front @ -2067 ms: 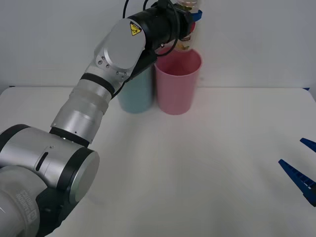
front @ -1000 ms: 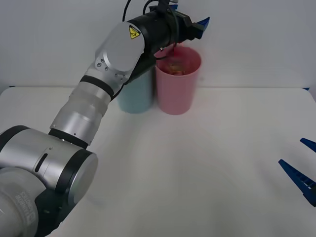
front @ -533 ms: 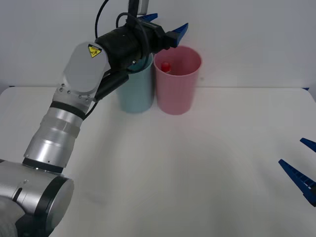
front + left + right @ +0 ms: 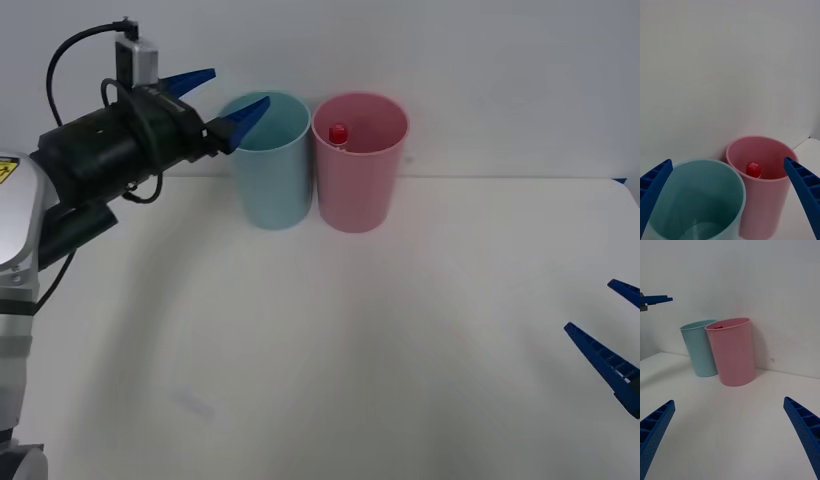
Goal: Grasp the object on the table and drop it into the matching bin: aluminum can to the light blue bin, PET bottle to the pink bin.
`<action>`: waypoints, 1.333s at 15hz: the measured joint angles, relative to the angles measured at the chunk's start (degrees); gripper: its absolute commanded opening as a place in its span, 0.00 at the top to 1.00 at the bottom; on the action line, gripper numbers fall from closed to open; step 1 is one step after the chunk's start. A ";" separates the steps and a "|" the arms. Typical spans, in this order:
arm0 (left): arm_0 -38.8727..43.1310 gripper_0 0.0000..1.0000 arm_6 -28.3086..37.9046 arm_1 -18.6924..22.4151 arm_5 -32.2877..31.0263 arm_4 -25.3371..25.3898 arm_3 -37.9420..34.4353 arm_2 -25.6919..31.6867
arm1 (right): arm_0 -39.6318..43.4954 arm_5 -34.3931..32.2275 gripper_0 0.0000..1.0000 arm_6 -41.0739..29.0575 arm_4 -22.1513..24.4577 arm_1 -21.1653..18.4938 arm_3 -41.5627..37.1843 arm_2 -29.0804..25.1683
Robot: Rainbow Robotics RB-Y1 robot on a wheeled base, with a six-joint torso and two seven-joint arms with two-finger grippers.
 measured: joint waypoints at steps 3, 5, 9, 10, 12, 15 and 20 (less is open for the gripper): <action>5.87 0.00 -7.90 3.00 -7.50 6.88 -0.85 7.71 | 0.00 0.00 0.00 0.00 0.00 0.00 0.00 0.00; 9.05 0.00 -12.53 4.17 -14.08 9.77 -0.81 13.88 | 0.00 0.00 0.00 0.00 0.00 0.00 0.00 0.00; 15.89 0.00 -17.35 9.63 -24.06 15.76 -0.81 21.27 | -0.01 0.00 0.00 0.00 0.00 0.00 0.00 0.00; 17.92 0.00 -19.12 10.72 -25.74 17.59 -0.83 22.85 | 0.00 0.00 0.00 0.00 0.00 0.00 0.00 0.00; 21.81 0.00 -22.71 11.64 -29.06 20.47 -0.82 25.66 | 0.00 0.00 0.00 0.00 0.00 0.00 0.00 0.00; 27.29 0.00 -27.85 11.74 -33.05 23.57 -0.86 30.07 | 0.00 0.00 0.00 0.00 0.00 0.00 0.00 0.00; 34.76 0.00 -30.15 11.95 -39.57 27.48 -0.81 37.05 | 0.00 0.00 0.00 0.00 0.00 0.00 0.00 0.00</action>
